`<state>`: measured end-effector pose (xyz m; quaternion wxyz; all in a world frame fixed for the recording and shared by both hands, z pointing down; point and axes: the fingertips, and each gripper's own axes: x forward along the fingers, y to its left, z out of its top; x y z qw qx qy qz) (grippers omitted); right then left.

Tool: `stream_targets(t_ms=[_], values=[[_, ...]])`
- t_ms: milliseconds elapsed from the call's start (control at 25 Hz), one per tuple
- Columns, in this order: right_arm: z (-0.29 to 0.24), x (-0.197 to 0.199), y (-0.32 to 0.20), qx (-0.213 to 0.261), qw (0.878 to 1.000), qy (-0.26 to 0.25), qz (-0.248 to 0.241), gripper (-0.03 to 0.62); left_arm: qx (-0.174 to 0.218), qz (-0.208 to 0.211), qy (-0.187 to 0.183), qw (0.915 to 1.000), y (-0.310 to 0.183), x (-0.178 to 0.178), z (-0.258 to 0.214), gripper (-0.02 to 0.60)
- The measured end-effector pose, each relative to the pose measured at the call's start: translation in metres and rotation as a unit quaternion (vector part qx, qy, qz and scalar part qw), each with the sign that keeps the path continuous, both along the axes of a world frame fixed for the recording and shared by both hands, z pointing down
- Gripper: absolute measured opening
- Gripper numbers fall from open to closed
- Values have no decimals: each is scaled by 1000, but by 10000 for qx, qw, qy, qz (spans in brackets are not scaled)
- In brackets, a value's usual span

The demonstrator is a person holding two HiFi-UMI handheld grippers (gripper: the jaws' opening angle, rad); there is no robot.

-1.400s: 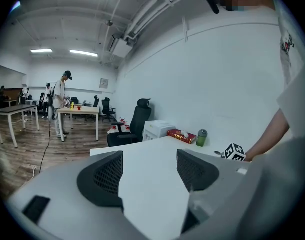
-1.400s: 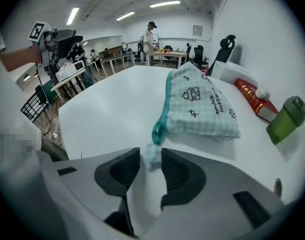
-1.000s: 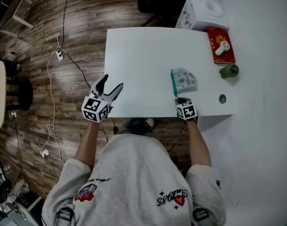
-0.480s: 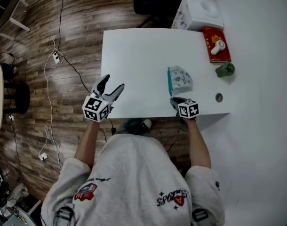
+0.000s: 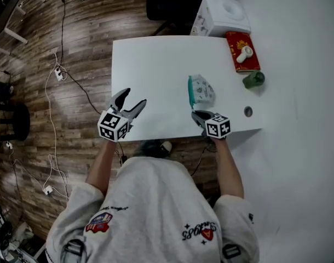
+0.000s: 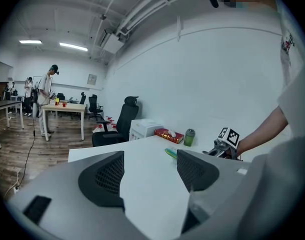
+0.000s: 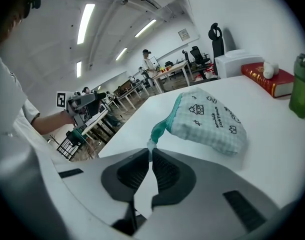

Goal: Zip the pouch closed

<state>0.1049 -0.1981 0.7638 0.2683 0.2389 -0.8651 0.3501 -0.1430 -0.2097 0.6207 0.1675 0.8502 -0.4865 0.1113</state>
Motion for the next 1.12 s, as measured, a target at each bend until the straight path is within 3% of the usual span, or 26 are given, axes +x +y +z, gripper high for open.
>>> stream_targets(t_ms=[360,1120], values=[[-49,-2,-13,604,9980,-195,65,25,29,361,61,9993,-7,24,-5,322],[-127,17,-26,1170,9873,-813,708,25,134,1154,-2,9932,-16,84,-17,322]])
